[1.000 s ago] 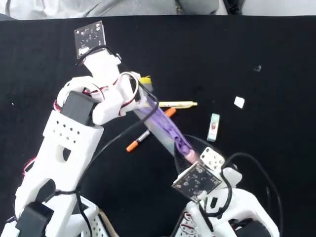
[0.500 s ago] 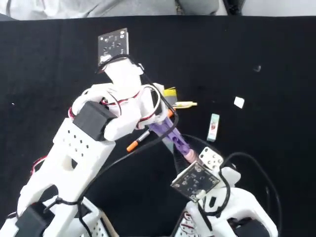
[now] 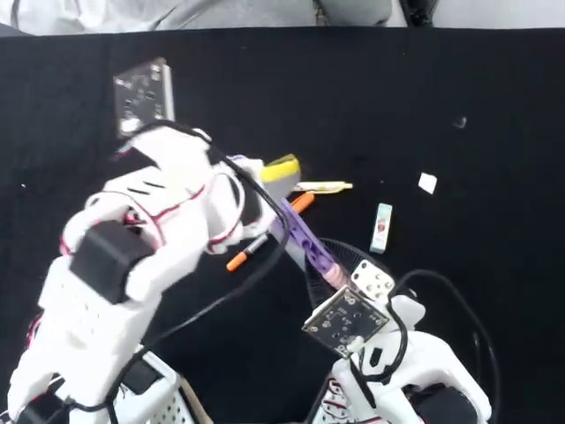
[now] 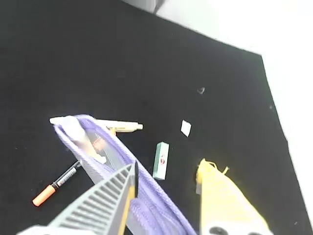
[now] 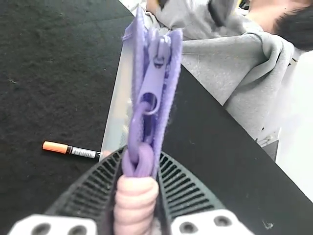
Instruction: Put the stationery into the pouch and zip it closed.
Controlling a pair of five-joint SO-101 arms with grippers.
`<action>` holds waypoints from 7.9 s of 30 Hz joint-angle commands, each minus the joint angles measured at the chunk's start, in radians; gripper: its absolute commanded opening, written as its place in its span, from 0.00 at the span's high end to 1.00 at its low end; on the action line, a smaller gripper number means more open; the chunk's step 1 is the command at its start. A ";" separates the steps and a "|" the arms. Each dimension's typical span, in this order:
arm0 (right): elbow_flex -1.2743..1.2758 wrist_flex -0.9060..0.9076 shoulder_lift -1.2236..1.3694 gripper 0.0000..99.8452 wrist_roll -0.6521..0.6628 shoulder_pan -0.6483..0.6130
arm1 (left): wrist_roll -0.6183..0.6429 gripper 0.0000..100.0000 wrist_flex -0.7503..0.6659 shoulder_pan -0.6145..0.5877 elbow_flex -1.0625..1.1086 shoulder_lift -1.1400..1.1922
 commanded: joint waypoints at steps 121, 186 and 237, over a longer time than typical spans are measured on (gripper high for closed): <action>-0.156 -0.048 -0.084 0.99 -0.157 0.543 | -1.372 0.79 0.293 -0.199 -1.518 1.898; 0.012 -0.206 -0.084 0.99 -0.158 -0.018 | -0.064 0.97 0.381 -0.621 -1.572 0.758; 0.022 -0.192 -0.091 0.99 -0.158 -0.074 | 0.091 0.97 -0.882 -0.360 0.633 -0.245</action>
